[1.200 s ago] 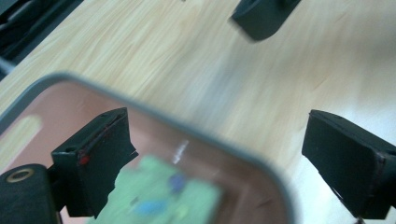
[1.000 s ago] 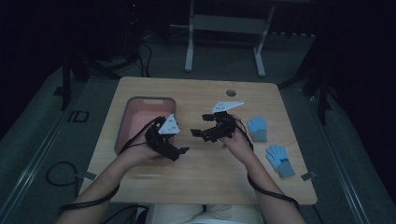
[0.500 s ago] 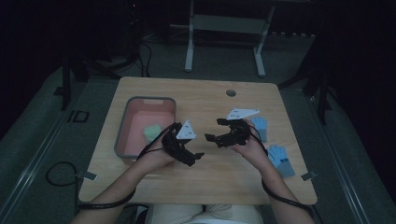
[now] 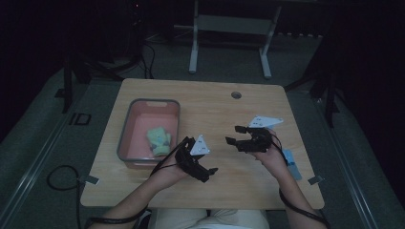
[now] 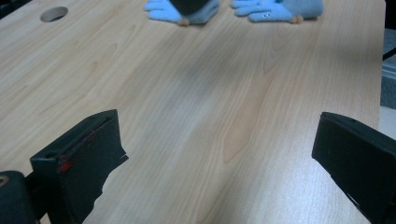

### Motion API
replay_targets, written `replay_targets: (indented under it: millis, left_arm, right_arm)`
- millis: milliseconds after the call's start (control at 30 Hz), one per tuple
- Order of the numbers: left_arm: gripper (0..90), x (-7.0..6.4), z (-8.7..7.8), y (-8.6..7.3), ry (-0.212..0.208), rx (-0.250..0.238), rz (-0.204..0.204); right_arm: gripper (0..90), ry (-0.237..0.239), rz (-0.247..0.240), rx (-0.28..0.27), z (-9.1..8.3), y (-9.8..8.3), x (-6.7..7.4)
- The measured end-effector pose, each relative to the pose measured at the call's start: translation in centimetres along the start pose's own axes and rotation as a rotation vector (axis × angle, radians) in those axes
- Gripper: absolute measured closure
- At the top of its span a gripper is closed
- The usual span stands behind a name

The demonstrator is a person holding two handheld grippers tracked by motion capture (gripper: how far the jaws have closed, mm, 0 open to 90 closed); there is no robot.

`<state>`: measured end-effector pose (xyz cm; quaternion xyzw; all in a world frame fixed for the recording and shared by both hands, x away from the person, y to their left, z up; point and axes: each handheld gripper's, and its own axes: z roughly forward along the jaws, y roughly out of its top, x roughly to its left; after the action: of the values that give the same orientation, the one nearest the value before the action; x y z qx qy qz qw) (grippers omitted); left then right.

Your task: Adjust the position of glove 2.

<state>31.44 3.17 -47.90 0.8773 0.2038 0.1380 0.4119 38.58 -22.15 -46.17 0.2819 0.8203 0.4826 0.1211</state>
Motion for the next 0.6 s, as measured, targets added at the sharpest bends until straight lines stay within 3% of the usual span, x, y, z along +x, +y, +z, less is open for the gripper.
replay_targets:
  millis: [100,267,333,367,567,600]
  left_arm:
    - [1.6,-0.6,0.8,-1.1,0.002,0.001,0.007]
    - [1.6,-1.0,1.7,-2.1,-0.017,0.030,-0.002]
    - [1.6,-1.3,2.1,-2.6,-0.026,0.038,0.000]
    - [1.6,-1.5,2.4,-3.1,-0.022,0.048,0.008]
    - [1.6,-1.8,3.1,-4.6,-0.009,0.061,-0.003]
    - [1.6,-1.8,3.1,-4.6,-0.009,0.061,-0.003]
  right_arm:
    - [40.4,-0.066,0.018,-0.022,-1.3,-1.1,-1.1]
    - [44.8,-0.124,0.047,-0.023,-2.5,-2.2,-2.7]
    - [47.2,-0.161,0.058,-0.012,-3.0,-2.7,-3.8]
    - [50.3,-0.210,0.063,-0.006,-3.5,-3.1,-4.8]
    - [58.8,-0.308,0.135,0.016,-4.3,-4.0,-8.3]
    - [58.8,-0.308,0.135,0.016,-4.3,-4.0,-8.3]
